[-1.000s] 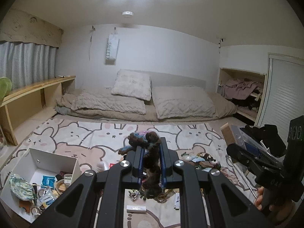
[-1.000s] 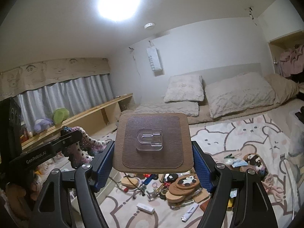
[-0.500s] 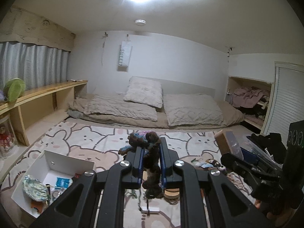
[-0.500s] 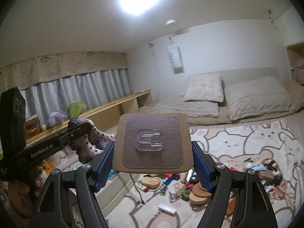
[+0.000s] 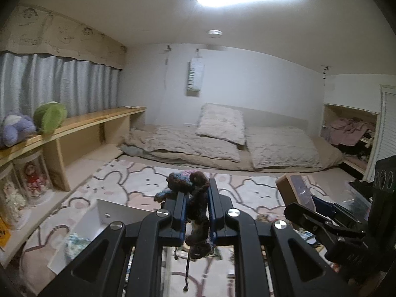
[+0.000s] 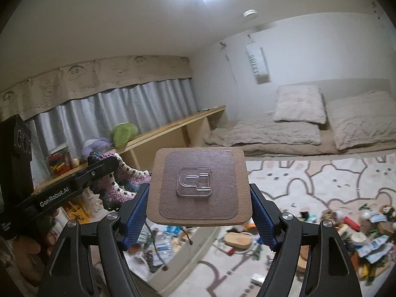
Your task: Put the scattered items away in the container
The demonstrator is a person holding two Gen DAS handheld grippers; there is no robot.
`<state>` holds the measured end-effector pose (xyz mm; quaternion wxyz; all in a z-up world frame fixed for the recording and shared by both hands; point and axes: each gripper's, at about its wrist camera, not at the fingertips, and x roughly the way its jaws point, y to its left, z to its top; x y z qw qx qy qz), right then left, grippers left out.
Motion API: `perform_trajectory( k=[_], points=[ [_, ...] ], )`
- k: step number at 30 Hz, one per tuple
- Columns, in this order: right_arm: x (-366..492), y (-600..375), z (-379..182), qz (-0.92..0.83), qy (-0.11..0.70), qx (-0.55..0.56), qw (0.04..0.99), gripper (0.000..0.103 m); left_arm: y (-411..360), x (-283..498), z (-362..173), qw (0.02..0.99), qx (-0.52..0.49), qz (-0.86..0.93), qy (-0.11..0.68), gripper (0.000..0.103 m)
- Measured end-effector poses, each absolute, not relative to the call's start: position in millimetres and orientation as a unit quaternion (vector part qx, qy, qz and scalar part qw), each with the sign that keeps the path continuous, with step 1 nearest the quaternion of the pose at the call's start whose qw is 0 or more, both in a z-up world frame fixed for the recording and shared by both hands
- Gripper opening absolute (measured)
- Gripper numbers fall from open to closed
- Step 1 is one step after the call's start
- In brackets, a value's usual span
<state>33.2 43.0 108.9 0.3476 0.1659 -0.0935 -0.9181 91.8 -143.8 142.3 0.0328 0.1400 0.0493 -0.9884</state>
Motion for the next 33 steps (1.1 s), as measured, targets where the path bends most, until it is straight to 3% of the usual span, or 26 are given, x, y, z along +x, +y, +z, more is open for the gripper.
perform_trajectory(
  k=[16,33],
  points=[
    [27.1,-26.8,110.5,-0.893,-0.083,0.184,0.402,0.077,-231.5,104.1,144.5,0.103,0.129,-0.984,0.061,0.015],
    [14.8,-85.1,64.5,-0.861,-0.063,0.249,0.439,0.077,-291.5,98.3,59.9,0.159,0.224,-0.959,0.063,0.015]
  ],
)
